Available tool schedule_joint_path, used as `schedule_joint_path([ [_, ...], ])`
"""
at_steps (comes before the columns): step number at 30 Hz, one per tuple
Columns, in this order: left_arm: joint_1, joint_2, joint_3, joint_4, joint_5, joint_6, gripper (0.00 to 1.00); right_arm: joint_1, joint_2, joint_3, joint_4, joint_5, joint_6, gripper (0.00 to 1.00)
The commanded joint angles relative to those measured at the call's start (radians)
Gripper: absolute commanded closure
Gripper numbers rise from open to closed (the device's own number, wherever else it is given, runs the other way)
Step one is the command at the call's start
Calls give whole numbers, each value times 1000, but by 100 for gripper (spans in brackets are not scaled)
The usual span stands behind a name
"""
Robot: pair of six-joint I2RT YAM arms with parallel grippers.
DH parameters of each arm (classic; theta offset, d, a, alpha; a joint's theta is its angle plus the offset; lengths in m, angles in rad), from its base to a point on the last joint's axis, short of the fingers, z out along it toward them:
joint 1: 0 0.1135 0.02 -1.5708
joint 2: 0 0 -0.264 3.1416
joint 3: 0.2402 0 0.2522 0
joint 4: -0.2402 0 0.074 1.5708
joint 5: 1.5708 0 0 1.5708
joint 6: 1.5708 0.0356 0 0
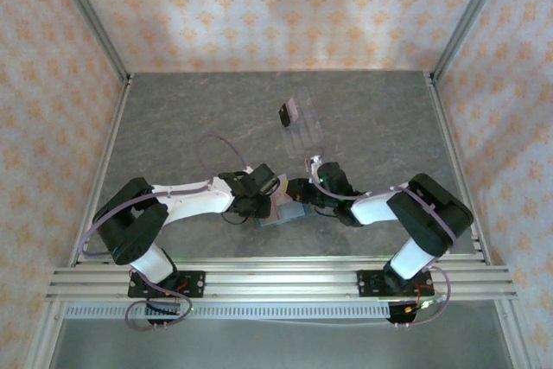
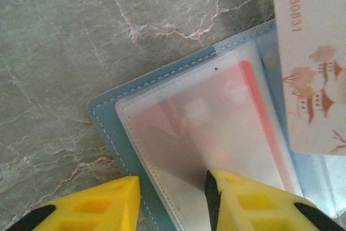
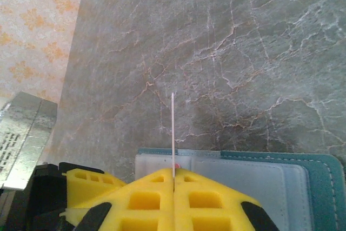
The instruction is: Put the credit cards into the card holder
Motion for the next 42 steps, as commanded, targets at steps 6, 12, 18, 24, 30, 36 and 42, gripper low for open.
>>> schedule_joint_path([
  [6,-6,5,-38,-27,-37,-17,63,12,64,-35,160,1,20,100],
  [12,-6,2,-37,-27,-39,-20,63,12,96,-9,152,-22,37,100],
  [18,-7,2,-41,-25,-34,-23,63,15,94,-2,85,-24,47,100],
  [24,-7,-6,-46,-29,-26,-23,63,58,94,-22,58,-8,67,100],
  [30,-6,1,-44,-26,-23,-18,63,89,68,-96,90,44,102,100],
  [36,-7,6,-45,-24,-25,-20,63,88,43,-137,59,54,93,100],
  [42,-6,4,-37,-31,-37,-23,63,89,92,-102,33,-4,69,100],
])
